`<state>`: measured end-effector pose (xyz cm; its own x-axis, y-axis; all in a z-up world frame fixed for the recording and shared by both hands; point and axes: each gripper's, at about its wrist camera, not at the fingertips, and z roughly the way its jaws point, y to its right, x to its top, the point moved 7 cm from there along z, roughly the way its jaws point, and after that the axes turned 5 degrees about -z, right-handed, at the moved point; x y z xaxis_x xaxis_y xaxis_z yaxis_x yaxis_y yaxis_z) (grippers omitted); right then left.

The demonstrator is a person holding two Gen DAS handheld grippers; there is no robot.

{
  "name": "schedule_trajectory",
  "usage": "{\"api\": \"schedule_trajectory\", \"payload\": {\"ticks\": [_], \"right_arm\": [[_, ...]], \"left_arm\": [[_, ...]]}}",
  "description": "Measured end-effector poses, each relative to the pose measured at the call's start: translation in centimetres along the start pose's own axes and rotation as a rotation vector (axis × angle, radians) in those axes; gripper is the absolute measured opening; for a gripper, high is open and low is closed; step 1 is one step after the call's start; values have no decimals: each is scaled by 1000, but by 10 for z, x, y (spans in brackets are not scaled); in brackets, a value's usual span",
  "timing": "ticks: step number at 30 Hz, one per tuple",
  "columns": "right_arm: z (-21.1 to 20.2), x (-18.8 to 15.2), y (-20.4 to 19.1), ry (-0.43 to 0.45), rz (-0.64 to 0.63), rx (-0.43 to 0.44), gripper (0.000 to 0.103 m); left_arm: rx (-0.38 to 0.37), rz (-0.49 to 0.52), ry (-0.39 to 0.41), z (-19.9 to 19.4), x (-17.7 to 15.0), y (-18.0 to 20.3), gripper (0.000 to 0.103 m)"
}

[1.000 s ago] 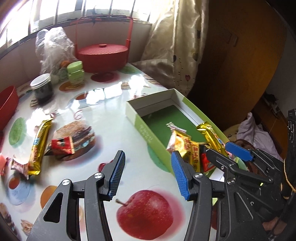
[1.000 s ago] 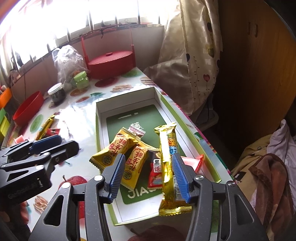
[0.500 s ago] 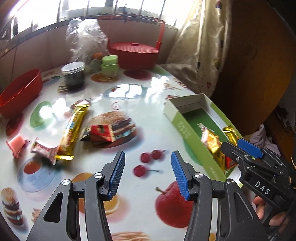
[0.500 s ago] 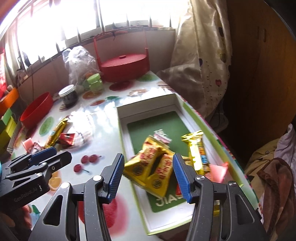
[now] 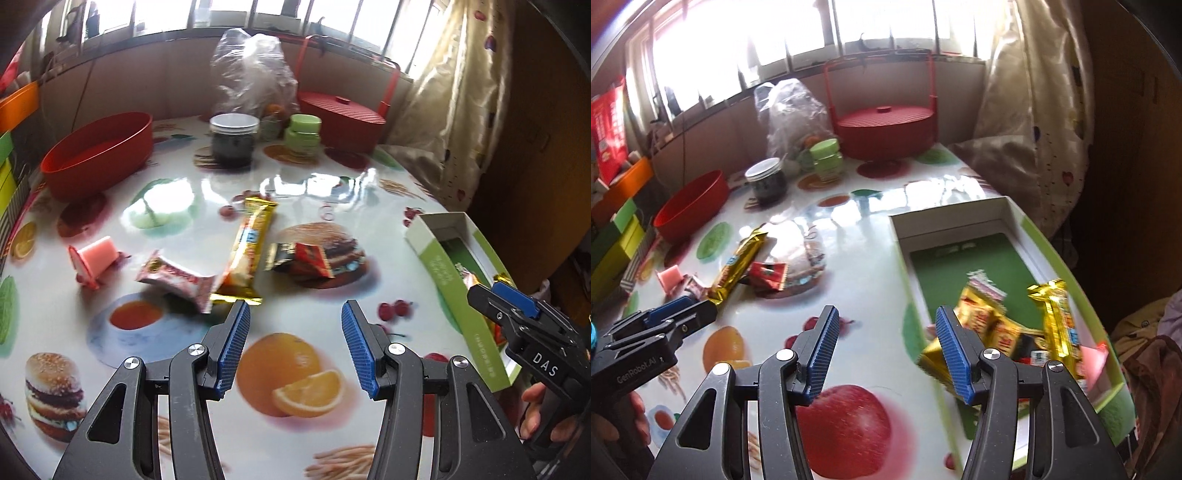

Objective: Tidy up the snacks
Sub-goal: 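Withdraw both tools from the box toward the remaining snacks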

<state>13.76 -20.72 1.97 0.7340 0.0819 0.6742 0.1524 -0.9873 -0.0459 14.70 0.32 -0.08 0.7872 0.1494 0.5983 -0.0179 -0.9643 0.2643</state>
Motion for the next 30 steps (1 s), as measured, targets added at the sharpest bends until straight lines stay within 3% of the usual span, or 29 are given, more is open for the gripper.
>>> {"api": "schedule_trajectory", "payload": {"ticks": [9, 17, 30], "right_arm": [[17, 11, -28, -6, -57, 39, 54], [36, 20, -65, -19, -139, 138, 54], [65, 39, -111, -43, -143, 203, 54]], "left_arm": [[47, -20, -6, 4, 2, -33, 53], [68, -43, -2, 1, 3, -56, 53], [118, -101, 9, -3, 6, -104, 53]]}}
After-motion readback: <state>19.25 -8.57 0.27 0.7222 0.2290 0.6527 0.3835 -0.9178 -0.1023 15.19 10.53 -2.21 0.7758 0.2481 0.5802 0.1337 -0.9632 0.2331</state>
